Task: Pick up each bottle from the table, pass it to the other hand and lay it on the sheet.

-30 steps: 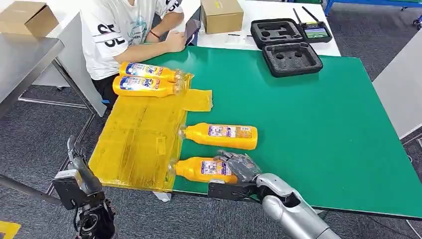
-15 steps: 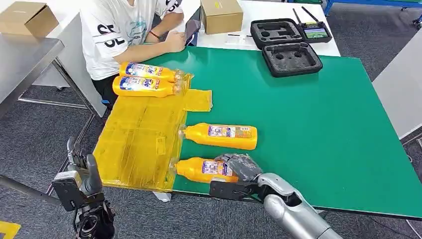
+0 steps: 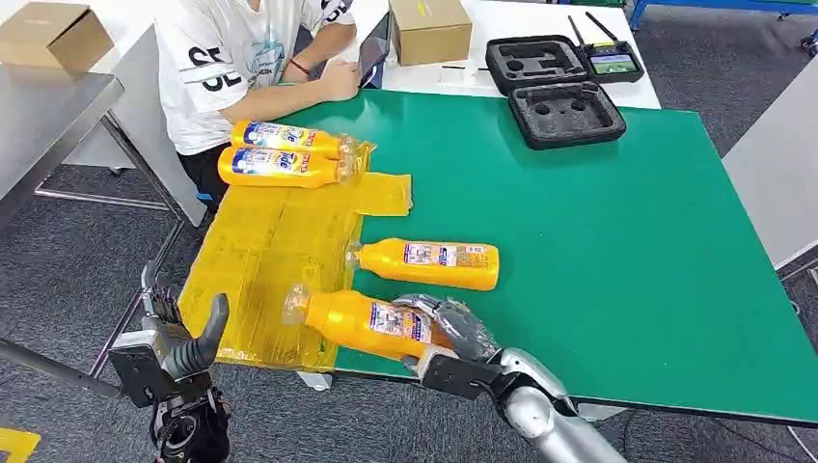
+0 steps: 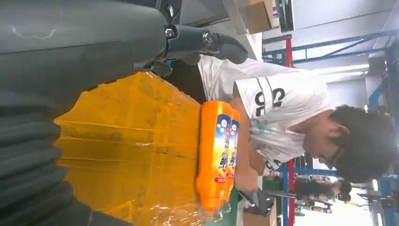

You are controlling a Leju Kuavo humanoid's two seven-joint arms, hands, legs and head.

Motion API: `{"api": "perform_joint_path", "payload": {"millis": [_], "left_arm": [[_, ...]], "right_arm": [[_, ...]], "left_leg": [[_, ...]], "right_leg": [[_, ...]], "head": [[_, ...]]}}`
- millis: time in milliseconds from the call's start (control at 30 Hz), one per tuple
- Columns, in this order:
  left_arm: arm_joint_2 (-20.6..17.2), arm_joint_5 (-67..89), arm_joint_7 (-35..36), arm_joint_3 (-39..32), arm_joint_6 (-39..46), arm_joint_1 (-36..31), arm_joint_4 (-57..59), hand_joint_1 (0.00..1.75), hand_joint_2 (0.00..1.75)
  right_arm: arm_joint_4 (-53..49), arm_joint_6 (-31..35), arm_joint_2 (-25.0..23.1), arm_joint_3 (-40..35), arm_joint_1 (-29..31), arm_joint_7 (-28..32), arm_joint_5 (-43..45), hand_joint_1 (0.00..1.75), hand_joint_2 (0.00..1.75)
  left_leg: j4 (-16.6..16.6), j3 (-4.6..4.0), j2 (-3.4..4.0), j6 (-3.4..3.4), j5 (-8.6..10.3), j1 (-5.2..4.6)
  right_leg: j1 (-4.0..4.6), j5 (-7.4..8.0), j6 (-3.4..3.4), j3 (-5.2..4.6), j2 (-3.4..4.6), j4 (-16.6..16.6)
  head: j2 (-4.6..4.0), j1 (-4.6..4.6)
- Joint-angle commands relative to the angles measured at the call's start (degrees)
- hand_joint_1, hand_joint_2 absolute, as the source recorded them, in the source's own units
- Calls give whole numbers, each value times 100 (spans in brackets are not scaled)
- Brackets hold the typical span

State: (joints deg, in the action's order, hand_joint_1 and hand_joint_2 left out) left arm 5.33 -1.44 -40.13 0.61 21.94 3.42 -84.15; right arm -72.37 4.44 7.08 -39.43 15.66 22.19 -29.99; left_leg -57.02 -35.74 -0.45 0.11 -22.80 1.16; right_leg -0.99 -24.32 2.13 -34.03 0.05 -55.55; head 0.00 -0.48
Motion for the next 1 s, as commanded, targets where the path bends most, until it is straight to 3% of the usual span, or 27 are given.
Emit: {"api": "perform_joint_path", "payload": {"millis": [33,267,533,600,700,867,1000], "left_arm": [[112,-65,13,131,-108,-52,38,0,175],[55,-248,135,624,-466,-189,-77,0,175],[-23,-703,401,1386,-1349,-208,-431,0,175],[-2,-739,456,1515,-1474,-288,-408,0,175],[-2,-739,456,1515,-1474,-288,-408,0,175],[-67,-1355,913,2005,-2513,-581,-98,0,175],[-110,-1594,1052,2200,-2785,-554,-7,0,175]], "right_arm": [[-358,613,-689,698,-202,791,786,175,175],[-736,1161,-1072,1020,-598,570,406,175,175],[-184,1463,-1336,1964,-702,943,562,175,175],[-45,1441,-1346,2002,-717,1095,631,175,175],[-45,1441,-1346,2002,-717,1095,631,175,175],[674,1273,-1493,1890,-622,1354,599,175,175],[967,1195,-1598,1775,-590,1460,520,175,175]], "left_leg": [[-2,13,9,4,-11,-5],[-2,21,-12,3,-14,0],[-6,22,-12,8,-15,-1],[-11,42,-13,12,-27,0],[3,10,-4,4,-5,-13],[7,28,-11,3,-11,-7],[9,19,5,4,-7,-12]], "right_leg": [[-2,-8,-8,10,5,-3],[4,-18,-12,23,-19,-1],[3,-17,-9,29,-19,2],[6,-28,-15,52,-22,1],[-12,-5,-5,13,-7,5],[-5,-11,-10,32,-15,11],[-11,-3,-4,16,3,9]], "head": [[0,-2],[0,-4],[-2,-2],[0,-2],[0,-2],[-2,-4],[0,-4]]}}
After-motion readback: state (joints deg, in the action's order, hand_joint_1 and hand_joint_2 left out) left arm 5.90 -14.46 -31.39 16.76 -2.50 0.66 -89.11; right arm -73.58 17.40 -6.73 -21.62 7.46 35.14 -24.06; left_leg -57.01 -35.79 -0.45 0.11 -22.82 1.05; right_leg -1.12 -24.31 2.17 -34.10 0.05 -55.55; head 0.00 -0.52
